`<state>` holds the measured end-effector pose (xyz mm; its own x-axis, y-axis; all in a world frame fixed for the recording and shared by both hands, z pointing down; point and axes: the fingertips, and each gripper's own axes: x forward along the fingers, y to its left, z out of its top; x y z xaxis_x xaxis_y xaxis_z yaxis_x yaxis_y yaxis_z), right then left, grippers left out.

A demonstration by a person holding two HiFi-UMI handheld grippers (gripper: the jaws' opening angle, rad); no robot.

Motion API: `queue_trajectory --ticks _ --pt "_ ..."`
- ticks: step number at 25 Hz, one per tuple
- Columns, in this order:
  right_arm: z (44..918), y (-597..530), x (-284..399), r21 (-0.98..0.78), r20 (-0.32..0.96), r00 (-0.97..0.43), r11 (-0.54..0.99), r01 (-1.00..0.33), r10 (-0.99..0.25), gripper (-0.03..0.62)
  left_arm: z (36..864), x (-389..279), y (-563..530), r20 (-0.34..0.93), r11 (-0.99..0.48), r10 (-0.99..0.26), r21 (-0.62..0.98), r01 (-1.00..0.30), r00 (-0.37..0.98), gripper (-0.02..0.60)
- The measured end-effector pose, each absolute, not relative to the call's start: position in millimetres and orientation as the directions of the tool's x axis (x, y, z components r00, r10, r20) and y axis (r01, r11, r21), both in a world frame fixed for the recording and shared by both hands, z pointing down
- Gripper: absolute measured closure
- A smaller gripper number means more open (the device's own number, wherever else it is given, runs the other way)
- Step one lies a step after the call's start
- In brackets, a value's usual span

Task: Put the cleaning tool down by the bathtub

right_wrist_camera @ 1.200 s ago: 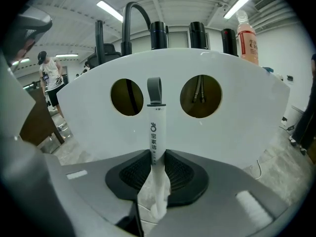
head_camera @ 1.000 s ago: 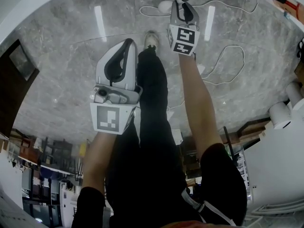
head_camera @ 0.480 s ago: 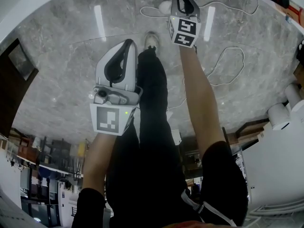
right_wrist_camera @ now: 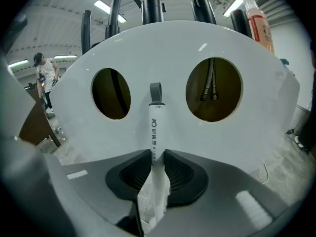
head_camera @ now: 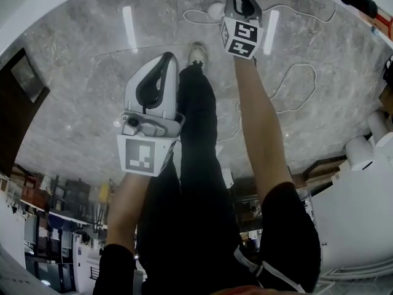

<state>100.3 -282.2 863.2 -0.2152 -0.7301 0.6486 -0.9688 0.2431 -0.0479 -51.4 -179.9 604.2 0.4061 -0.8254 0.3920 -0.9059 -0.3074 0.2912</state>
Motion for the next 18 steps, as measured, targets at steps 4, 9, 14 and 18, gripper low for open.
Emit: queue_trajectory --ticks 4,9,14,18 --pt "864.3 -284.5 100.9 -0.048 0.648 -0.214 0.241 -0.969 -0.731 0.51 606.1 -53.6 -179.3 0.398 -0.302 -0.825 0.292 -0.907 0.402 0.572" --pt "866.2 -286.1 101.3 -0.049 0.644 -0.212 0.238 -0.97 -0.735 0.51 607.4 -56.2 -179.4 0.4 -0.296 -0.826 0.292 -0.909 0.398 0.572" --pt "868.6 -290.2 104.6 -0.047 0.644 -0.209 0.235 -0.971 -0.736 0.51 607.5 -59.1 -181.6 0.397 -0.287 -0.83 0.296 -0.911 0.391 0.572" --pt "869.8 -291.0 104.5 -0.043 0.647 -0.204 0.232 -0.972 -0.734 0.51 607.9 -63.6 -183.5 0.394 -0.277 -0.836 0.296 -0.914 0.381 0.573"
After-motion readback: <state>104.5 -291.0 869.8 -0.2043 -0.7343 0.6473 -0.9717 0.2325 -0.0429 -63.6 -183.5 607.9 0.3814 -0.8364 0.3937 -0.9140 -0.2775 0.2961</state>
